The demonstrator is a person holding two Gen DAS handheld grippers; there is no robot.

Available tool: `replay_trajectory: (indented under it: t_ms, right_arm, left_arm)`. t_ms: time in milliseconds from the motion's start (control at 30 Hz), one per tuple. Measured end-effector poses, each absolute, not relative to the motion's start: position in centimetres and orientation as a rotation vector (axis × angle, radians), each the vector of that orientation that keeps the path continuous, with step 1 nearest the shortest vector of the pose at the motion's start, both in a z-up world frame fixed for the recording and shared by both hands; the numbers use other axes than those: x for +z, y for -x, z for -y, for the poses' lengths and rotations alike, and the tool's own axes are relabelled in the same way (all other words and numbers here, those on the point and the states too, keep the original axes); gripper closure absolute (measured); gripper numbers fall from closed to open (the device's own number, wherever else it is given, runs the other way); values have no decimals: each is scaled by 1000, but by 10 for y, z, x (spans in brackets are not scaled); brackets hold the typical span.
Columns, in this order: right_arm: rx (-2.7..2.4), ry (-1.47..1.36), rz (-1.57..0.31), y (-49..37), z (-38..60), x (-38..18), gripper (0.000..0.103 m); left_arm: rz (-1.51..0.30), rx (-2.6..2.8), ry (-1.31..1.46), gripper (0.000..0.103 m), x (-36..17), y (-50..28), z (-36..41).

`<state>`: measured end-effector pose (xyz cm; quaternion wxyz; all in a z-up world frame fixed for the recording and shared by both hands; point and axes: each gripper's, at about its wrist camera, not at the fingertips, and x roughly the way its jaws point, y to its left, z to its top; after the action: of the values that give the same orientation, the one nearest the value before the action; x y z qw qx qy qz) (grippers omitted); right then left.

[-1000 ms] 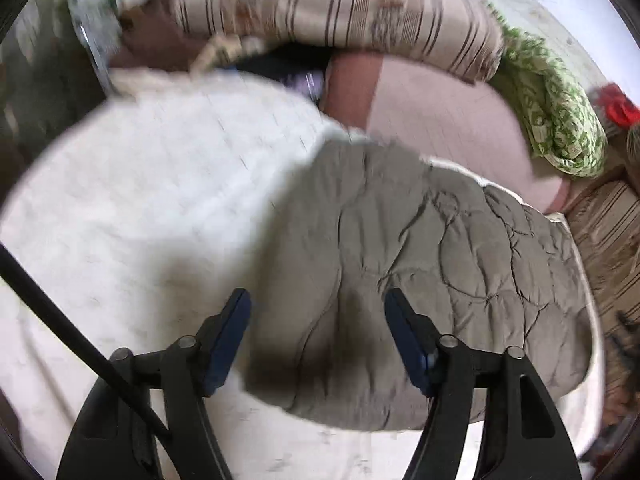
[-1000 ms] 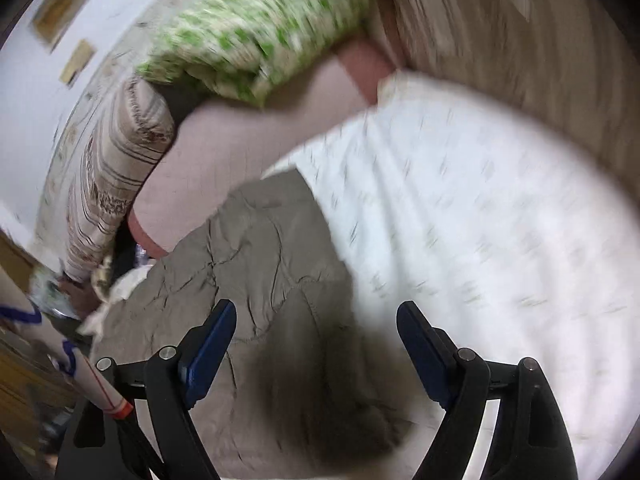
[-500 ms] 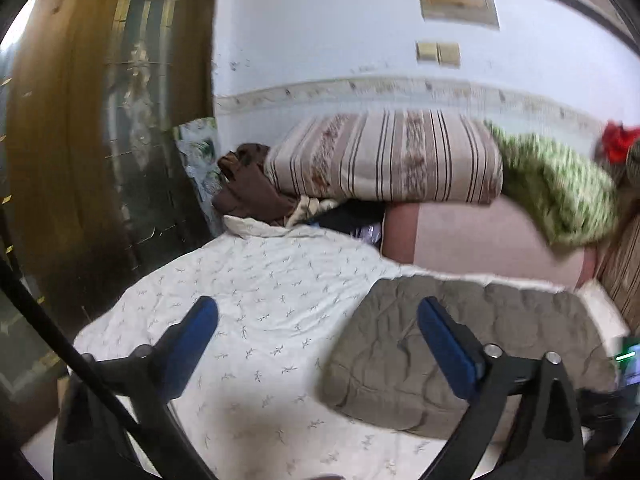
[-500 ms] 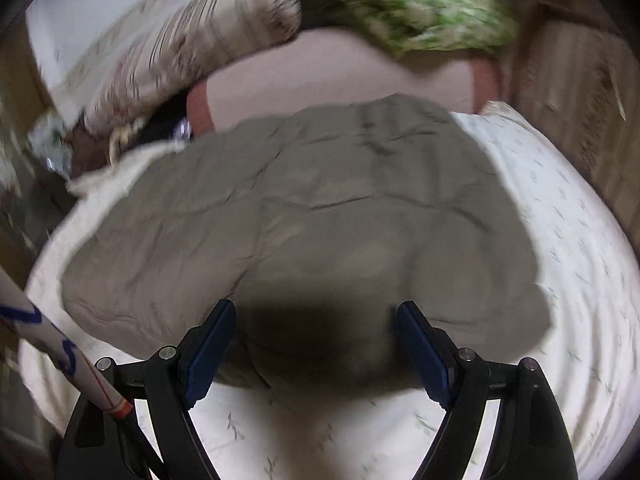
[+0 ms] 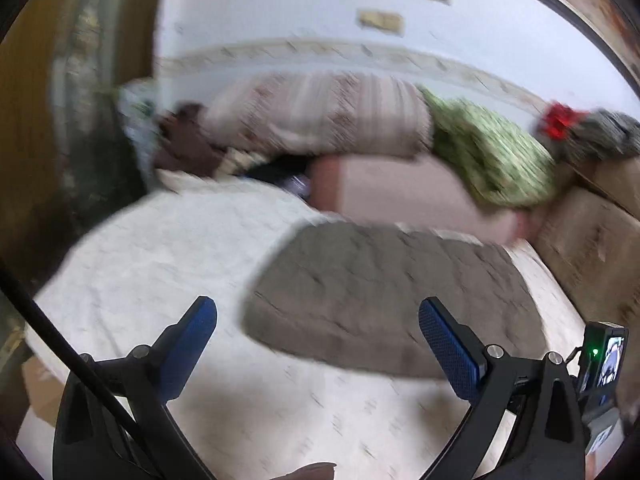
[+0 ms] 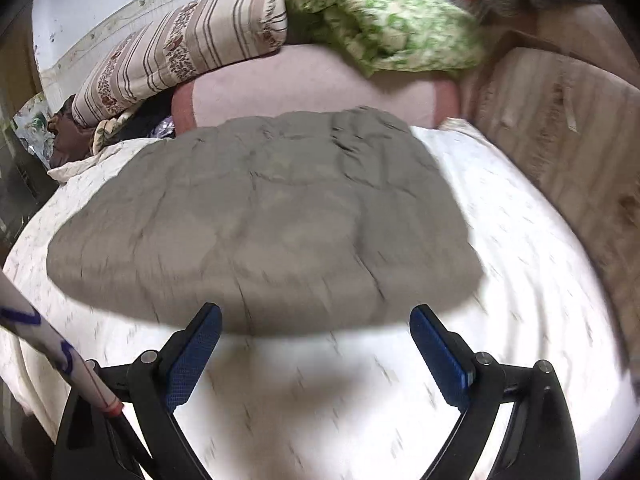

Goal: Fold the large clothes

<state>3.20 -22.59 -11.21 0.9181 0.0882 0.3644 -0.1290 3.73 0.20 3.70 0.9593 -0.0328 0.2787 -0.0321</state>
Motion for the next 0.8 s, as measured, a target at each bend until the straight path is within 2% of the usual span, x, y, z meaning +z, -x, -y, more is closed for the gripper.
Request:
replay_trajectory:
  t_ms: [267,567,800]
  right_arm:
    - [-355,-288,-787,27,225,-127,6]
    - [-460,-197,-716,49,206,-112,6]
    - [-476,-172,-771,49,205,-128,5]
  left_arm:
    - [-712,-152,5,2,-6,-20,35]
    - [-748,-86,-28,2,-19,4,39]
    - [-764,-53,-54,2,-27,3,38]
